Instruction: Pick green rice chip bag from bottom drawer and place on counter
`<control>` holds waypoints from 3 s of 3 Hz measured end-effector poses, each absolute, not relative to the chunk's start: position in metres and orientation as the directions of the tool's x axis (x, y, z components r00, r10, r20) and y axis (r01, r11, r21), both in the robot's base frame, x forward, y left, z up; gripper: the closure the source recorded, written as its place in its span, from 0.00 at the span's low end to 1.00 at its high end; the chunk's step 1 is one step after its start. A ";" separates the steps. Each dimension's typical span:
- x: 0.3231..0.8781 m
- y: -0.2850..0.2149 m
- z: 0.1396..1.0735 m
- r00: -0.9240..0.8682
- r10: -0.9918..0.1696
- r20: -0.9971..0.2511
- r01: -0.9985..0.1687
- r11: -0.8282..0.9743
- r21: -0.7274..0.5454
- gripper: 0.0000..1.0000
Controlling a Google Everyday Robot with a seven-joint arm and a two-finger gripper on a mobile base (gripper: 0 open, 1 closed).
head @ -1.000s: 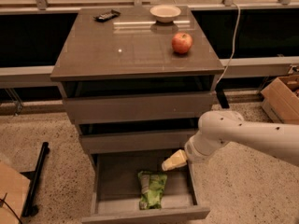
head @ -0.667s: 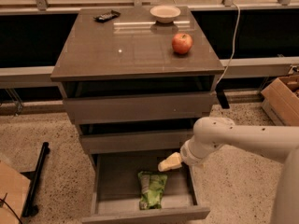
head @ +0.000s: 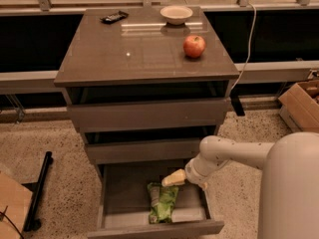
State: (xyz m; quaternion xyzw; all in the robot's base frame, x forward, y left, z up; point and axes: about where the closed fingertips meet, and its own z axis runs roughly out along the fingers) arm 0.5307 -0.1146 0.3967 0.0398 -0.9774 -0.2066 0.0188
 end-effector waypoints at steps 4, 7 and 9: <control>0.527 -0.108 0.287 -0.983 0.119 0.139 0.176 0.830 0.529 0.00; 0.522 -0.058 0.182 -0.939 0.168 0.299 0.322 0.733 0.599 0.00; 0.519 -0.021 0.161 -0.927 0.131 0.352 0.337 0.702 0.628 0.17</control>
Offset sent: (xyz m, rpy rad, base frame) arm 0.0003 -0.0123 -0.0705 0.1231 0.0786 -0.2529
